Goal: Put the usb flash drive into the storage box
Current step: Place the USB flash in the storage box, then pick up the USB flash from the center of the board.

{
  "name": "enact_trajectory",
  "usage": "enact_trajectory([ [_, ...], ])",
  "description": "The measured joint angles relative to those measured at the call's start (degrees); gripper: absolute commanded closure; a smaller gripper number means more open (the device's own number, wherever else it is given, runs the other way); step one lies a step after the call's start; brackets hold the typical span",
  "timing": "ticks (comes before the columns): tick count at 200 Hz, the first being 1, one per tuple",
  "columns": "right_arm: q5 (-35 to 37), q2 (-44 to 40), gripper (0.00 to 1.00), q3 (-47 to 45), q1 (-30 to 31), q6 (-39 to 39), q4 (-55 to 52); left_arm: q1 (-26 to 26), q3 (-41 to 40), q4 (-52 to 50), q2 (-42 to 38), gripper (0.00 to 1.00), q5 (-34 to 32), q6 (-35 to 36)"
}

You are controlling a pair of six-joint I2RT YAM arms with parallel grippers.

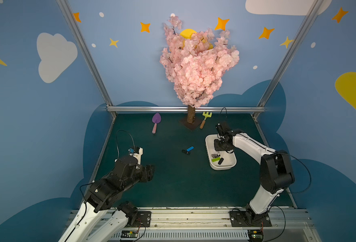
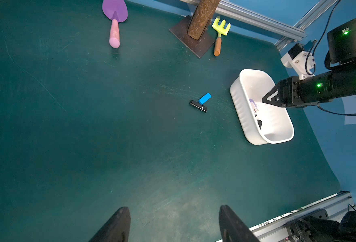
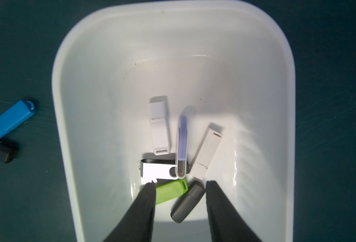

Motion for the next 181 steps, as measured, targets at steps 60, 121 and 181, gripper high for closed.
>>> enact_trajectory([
  [60, -4.66, -21.59, 0.57, -15.26, 2.45, 1.07, 9.75, -1.84, -0.28, 1.55, 6.29, 0.33, 0.39, -2.60],
  [121, -0.76, -34.29, 0.56, -28.94, 3.34, 5.90, 20.06, -9.55, 10.19, 12.44, 37.48, 0.44, 1.81, -0.57],
  [181, 6.51, -36.15, 0.56, -32.02, 3.02, 9.20, 24.35, -7.93, 38.16, 15.43, 75.80, 0.45, 10.16, 12.98],
])
